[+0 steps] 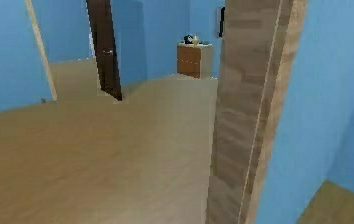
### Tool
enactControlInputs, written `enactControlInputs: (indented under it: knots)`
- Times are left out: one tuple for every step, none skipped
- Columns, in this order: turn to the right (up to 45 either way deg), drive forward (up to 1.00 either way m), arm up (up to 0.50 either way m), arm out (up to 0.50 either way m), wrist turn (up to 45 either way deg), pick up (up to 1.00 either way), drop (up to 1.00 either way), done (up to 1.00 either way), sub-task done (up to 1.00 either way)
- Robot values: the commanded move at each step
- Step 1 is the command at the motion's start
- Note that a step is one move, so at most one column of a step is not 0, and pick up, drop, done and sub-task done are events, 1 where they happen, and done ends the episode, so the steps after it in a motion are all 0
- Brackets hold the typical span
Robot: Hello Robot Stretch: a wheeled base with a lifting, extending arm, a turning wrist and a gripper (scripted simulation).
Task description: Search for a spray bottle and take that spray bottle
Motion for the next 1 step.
enactControlInputs:
  knots:
    - [-24.0,0.0,0.0,0.0,0.0,0.0,0.0,0.0,0.0]
